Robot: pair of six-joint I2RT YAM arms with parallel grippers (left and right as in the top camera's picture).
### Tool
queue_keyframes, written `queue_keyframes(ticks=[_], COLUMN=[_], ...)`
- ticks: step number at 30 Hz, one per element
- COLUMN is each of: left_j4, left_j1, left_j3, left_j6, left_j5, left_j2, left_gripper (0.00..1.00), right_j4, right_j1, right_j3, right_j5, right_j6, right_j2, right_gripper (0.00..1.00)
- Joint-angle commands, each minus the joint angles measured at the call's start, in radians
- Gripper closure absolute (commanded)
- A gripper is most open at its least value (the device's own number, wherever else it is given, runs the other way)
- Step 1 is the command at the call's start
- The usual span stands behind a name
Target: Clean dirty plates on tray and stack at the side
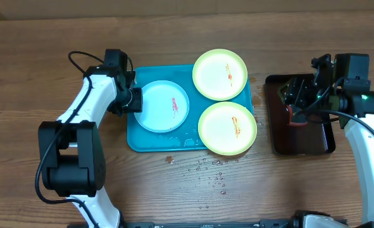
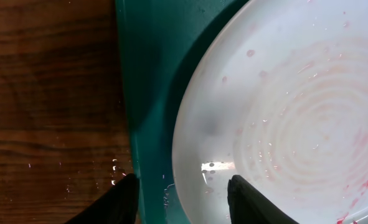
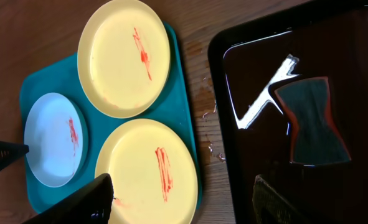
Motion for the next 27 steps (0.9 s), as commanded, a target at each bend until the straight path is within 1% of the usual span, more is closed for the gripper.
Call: queue_keyframes(ticks=[1, 9, 13, 27], left_j4=[0.003, 0.004, -0.006, 0.02], left_j1=[-0.023, -0.028, -0.028, -0.034], left_j3=[0.014, 0.013, 0.013, 0.0], left_j6=[-0.05, -0.13, -0.182, -0.198], left_j5=[0.0, -0.009, -0.073, -0.076], left_j2=[0.019, 0.019, 0.019, 0.019], left_gripper=[0.53, 0.62, 0.63, 0.64], right_j4=[0.003, 0.0, -0.009, -0.017], right_j1=[0.006, 0.006, 0.006, 0.006], right_j3=[0.025, 0.025, 0.025, 0.025], right_j5=[0.014, 0.015, 0.018, 0.033], right_j6=[0.0, 0.0, -0.004, -0.004], right_j2=[0.0, 0.0, 0.0, 0.0], right_gripper=[0.27, 0.27, 0.27, 0.27])
